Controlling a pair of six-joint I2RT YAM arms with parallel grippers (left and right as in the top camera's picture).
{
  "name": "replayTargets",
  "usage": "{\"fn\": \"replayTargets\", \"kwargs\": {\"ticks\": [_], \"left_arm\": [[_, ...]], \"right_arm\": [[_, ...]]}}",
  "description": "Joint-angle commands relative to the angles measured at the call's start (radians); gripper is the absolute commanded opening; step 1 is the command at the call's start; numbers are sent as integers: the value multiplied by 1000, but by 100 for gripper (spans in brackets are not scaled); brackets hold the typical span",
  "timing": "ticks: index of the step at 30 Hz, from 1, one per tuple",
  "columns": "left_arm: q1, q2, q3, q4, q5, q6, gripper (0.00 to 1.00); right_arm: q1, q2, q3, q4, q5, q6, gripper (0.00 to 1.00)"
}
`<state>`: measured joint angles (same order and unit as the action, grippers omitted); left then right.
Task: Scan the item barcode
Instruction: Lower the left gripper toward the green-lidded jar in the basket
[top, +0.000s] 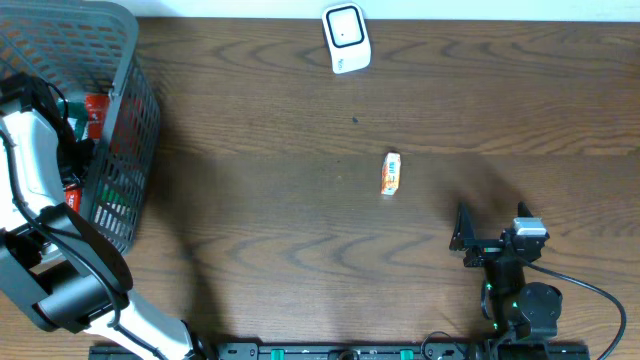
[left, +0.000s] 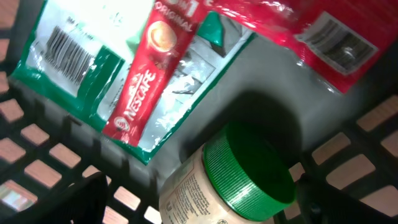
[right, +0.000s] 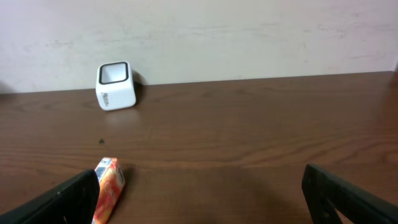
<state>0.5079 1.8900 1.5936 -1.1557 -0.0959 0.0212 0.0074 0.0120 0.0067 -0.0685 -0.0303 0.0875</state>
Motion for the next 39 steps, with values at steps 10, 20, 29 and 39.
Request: {"fn": "replayTargets", "kwargs": {"ticks": [10,20,29,39], "left_arm": [[27,6,8,16,206,239,98],[73,-8,113,37,242,183,98],[87,-8,112,-15,381,264,98],[87,-8,94,-117,394,374,98]], "right_arm": [[-13,-5,-2,-3,-2,9,99],[-13,-5,-2,-3,-1,9,99],[-13,-5,-2,-3,-2,9,99],[-12,-4,-2,-3,-1,9,99]]}}
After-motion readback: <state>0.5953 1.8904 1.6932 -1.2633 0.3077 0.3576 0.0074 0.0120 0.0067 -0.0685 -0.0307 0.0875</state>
